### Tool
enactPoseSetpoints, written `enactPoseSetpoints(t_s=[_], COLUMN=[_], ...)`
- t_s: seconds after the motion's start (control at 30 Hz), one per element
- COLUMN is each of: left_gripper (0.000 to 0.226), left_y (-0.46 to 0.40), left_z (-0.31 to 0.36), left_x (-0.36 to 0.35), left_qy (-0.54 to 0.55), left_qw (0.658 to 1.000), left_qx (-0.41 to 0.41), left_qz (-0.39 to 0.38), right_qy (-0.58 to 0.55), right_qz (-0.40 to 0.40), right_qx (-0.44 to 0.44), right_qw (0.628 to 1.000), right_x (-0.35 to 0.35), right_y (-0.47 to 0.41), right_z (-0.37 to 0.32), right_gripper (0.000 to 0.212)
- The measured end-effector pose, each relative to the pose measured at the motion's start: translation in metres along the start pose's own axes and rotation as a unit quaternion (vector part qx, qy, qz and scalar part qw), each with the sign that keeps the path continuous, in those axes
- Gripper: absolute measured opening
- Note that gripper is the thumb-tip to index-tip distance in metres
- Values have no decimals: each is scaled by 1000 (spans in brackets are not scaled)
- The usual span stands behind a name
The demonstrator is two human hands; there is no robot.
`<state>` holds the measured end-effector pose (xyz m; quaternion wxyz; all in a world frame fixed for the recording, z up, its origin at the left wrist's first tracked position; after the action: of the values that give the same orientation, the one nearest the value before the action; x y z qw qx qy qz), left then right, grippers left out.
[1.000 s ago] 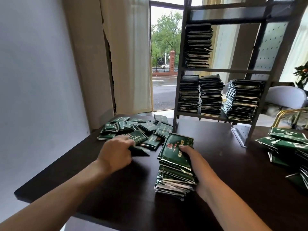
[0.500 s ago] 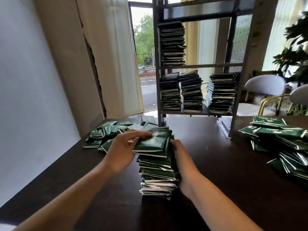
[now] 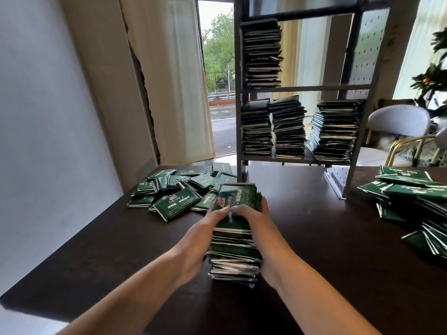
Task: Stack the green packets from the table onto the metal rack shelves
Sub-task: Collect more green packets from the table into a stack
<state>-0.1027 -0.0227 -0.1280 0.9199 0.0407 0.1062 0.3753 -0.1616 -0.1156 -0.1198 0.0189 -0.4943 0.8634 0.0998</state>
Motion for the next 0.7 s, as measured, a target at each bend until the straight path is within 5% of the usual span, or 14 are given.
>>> enactPoseSetpoints(t_s=[0.1,0.2,0.27,0.37,0.53,0.7], left_gripper=[37,34,21,61,69,45], left_y=[3,-17,-36,-68,-85,-68], left_z=[15,34,44,29,2,9], left_x=[6,46,85,128,158,126], left_qy=[12,-91,-299,-566,-670,-816], left_qw=[1000,986,921,791,720,547], left_qx=[-25,-102,-159,-92,9,-113], left_qz=[-9,96,193,214,180,150], right_qy=[12,13,16,22,13,25], right_qz=[-13,-15,-16,-15,-16,-15], right_qx=[4,0,-4,-11,-15,-7], right_qw=[1000,1000,1000,1000,1000,1000], right_x=[7,8,8,9,14,13], right_y=[-8,-7,-7,-6,-6,-7], right_z=[4,3,4,6,10,12], right_gripper=[34,33,32,30,26,25])
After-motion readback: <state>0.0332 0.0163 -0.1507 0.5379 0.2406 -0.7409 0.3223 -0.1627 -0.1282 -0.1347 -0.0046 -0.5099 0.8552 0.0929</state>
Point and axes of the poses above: each hand's wrist, its own y-axis away from the middle knuckle, its own x-axis out of the back of the hand, z = x × y, the point moved 6 cm from there along -y, towards the middle knuckle, and after that the axes turned 8 degrees about y, right-handed, at the moved point
